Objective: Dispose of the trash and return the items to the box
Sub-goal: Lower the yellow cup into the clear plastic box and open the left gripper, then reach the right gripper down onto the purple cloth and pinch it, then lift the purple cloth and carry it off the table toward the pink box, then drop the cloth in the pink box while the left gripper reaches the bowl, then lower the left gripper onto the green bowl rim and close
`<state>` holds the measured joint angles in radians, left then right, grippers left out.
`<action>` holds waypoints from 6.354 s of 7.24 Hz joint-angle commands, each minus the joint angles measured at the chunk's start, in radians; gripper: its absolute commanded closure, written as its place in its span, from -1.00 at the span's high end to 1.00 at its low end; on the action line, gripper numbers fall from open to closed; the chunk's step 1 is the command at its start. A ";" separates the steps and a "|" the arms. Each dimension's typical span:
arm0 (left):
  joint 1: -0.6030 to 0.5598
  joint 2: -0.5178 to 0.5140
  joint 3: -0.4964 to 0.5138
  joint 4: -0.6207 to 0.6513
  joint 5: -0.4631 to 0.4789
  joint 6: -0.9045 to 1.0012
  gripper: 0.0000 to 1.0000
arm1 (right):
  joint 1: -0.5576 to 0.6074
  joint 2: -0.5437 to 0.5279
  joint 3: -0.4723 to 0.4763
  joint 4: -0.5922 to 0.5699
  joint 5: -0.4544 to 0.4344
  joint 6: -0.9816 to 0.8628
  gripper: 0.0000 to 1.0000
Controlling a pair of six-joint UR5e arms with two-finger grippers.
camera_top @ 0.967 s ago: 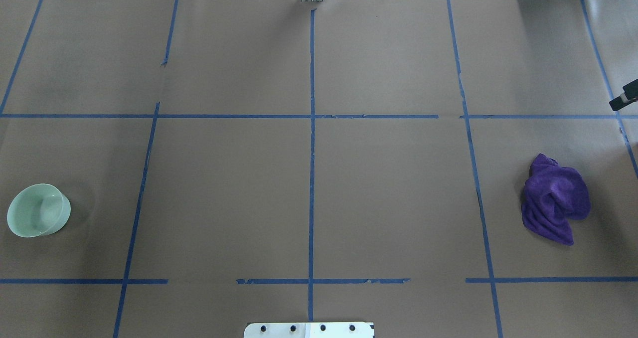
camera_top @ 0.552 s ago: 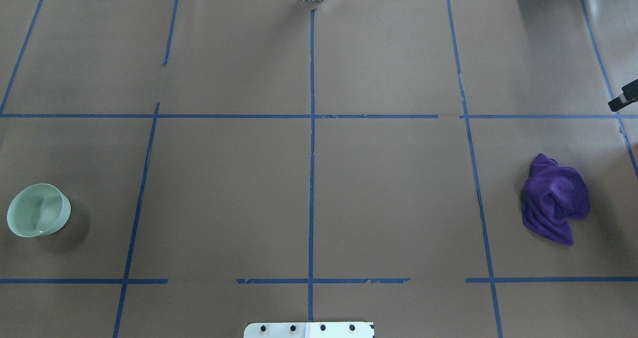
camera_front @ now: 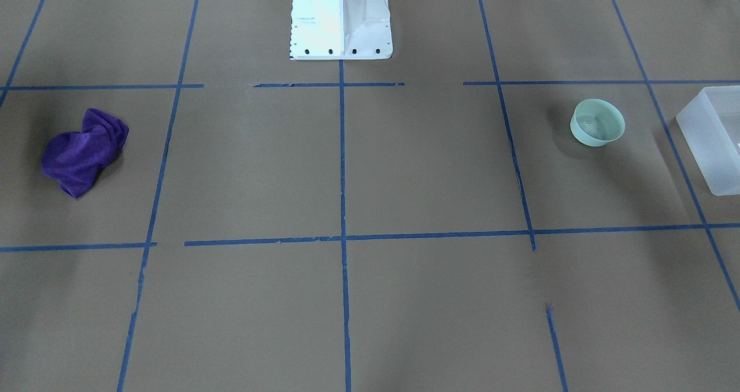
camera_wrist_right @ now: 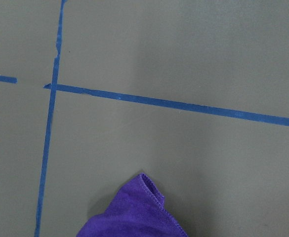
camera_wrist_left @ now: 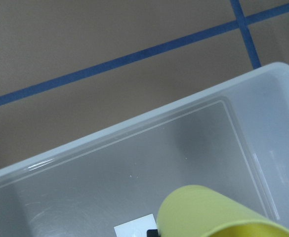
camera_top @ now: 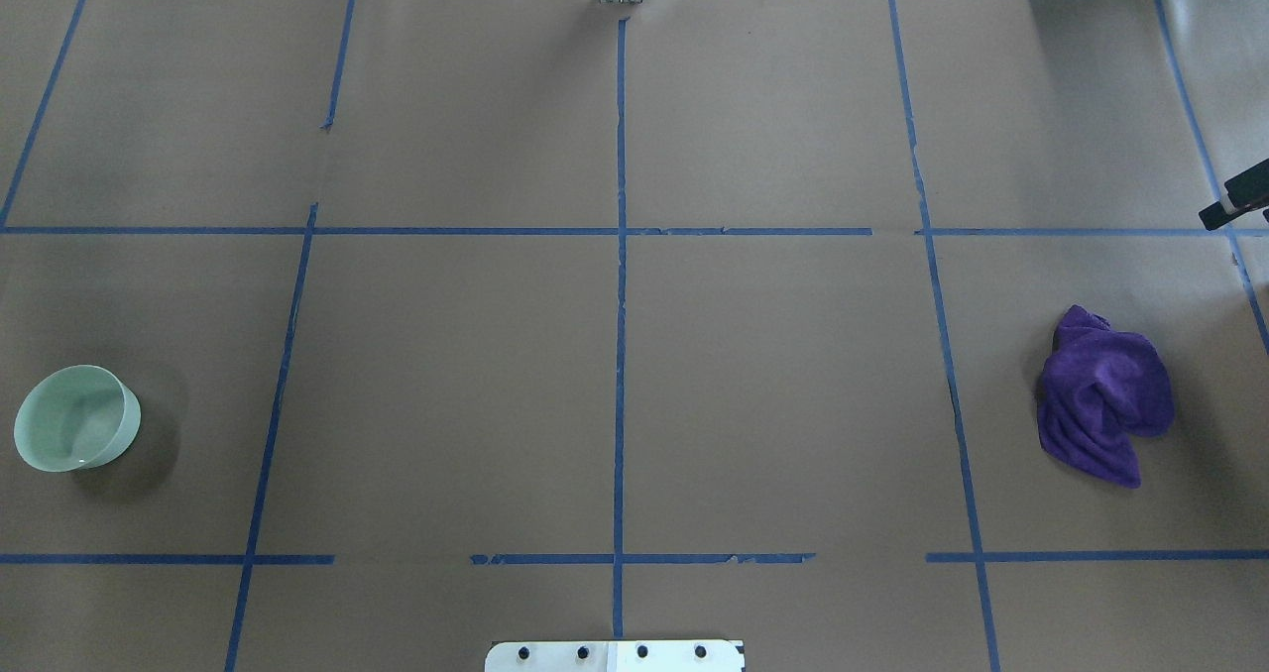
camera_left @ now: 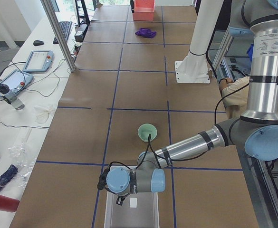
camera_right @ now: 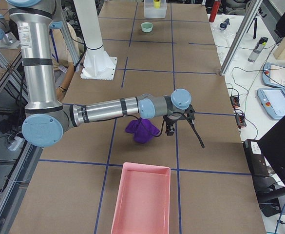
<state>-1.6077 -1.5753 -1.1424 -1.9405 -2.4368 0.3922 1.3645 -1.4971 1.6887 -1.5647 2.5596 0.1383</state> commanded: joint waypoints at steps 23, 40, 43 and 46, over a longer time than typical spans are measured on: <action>-0.054 0.074 -0.563 0.158 -0.001 -0.312 1.00 | -0.478 -0.270 0.256 0.578 -0.412 1.050 -1.00; 0.692 0.250 -0.583 -0.365 0.229 -1.076 1.00 | 0.435 -0.037 -0.128 -0.206 -0.291 -0.460 -1.00; 0.715 0.252 -0.550 -0.380 0.234 -1.076 1.00 | 0.436 -0.075 -0.129 -0.195 -0.286 -0.464 -1.00; 0.715 0.253 -0.546 -0.391 0.236 -1.076 1.00 | 0.435 -0.077 -0.129 -0.195 -0.286 -0.460 -1.00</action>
<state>-0.8935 -1.3225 -1.6908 -2.3300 -2.2016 -0.6846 1.8000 -1.5728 1.5605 -1.7596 2.2743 -0.3235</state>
